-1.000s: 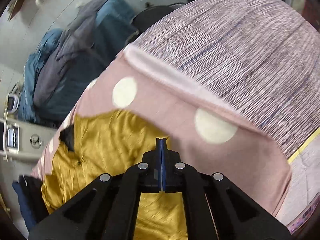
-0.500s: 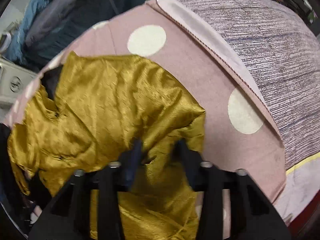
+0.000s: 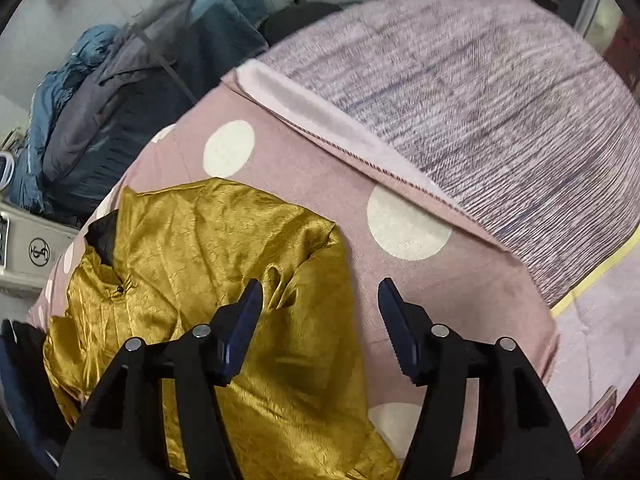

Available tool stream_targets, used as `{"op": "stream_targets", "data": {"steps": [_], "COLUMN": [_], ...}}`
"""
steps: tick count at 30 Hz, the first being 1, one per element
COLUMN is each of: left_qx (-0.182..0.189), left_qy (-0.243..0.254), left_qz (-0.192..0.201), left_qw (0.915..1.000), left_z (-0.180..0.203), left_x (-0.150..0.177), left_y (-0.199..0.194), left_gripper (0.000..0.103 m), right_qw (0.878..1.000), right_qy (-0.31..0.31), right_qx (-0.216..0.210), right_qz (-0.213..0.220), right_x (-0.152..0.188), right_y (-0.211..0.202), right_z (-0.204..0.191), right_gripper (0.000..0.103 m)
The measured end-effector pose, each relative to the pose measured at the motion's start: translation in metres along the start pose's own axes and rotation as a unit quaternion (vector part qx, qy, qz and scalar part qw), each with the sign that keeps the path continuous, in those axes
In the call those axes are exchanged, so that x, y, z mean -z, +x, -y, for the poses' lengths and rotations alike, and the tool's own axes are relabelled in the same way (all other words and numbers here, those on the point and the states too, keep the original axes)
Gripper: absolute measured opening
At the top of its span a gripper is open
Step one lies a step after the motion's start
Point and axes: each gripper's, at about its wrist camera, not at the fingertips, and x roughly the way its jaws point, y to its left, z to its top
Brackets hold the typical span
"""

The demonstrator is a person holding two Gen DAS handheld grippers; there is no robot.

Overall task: Fold large clothes
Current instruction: 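Lay the sleeve flat on the jacket and open the right tool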

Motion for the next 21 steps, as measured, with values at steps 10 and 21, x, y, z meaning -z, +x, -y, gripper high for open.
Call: {"op": "stream_targets", "data": {"steps": [10,21], "left_qx": [0.024,0.019], "left_qy": [-0.016,0.061], "left_qz": [0.093,-0.020], "left_qw": [0.9953,0.9977], "left_z": [-0.002,0.048], "left_x": [0.002,-0.010], "left_y": [-0.054,0.029], "left_gripper": [0.082,0.092], "right_qw": [0.949,0.928], "right_qy": [-0.311,-0.343], "right_qx": [0.020,0.070], "right_qz": [-0.040,-0.127], "right_x": [0.136,0.159], "right_y": [0.004,0.073], "right_z": [-0.110,-0.126], "right_gripper": [0.064,0.078]}}
